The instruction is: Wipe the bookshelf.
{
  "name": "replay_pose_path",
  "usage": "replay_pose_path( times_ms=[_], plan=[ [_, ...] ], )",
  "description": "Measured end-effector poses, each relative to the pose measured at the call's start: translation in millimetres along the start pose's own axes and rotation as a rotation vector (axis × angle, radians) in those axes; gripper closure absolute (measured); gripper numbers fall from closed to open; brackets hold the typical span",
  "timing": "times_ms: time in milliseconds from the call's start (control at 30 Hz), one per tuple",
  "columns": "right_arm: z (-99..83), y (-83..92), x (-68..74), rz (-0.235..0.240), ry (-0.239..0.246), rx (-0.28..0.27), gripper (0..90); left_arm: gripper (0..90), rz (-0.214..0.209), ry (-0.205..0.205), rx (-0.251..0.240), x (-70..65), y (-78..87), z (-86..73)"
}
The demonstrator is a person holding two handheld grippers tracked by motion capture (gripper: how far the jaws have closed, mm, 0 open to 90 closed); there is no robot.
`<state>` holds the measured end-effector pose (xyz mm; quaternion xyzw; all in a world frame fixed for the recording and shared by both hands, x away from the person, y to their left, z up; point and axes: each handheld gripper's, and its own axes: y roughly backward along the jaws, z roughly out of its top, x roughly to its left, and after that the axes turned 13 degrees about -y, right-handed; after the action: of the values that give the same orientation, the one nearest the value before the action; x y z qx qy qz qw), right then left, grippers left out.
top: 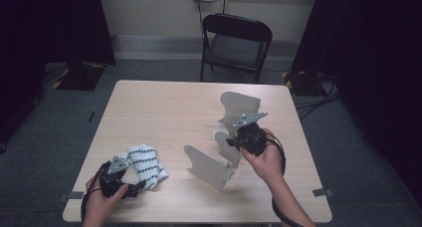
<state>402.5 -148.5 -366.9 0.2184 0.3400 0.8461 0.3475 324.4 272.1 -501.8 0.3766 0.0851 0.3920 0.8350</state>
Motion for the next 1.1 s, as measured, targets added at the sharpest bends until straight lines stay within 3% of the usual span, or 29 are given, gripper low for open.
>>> replay_pose_path(
  times_ms=[100, 200, 433, 600, 767, 900, 1100],
  plan=[
    [-5.8, 3.5, -5.1, -0.001, -0.021, -0.026, 87.7, 1.1, -0.001, -0.002, 0.002, 0.3, 0.0, 0.1],
    [-7.8, 10.9, -5.7, -0.033, -0.030, -0.057, 72.4, 1.0, -0.001, -0.002, 0.002, 0.3, 0.0, 0.0],
    [-13.5, 30.9, -5.3, -0.055, -0.068, -0.087, 65.6, 1.0, 0.001, -0.002, 0.001, 0.1, -0.1, 0.0],
    [-23.6, 54.0, -12.3, -0.052, -0.150, -0.143, 61.3, 1.0, 0.001, -0.003, 0.001, 0.2, 0.0, 0.0],
    [-25.4, 63.3, -14.0, -0.091, -0.159, -0.162, 60.8, 1.0, 0.002, -0.001, 0.001, -0.1, 0.0, 0.0],
    [-27.1, 61.2, -17.4, -0.129, -0.178, -0.162, 59.1, 1.0, 0.001, -0.001, 0.001, -0.1, 0.0, 0.0],
    [-30.3, 44.4, -20.8, -0.179, -0.192, -0.162, 54.5, 1.0, 0.001, 0.000, 0.000, -0.1, -0.1, 0.0]
  ],
)
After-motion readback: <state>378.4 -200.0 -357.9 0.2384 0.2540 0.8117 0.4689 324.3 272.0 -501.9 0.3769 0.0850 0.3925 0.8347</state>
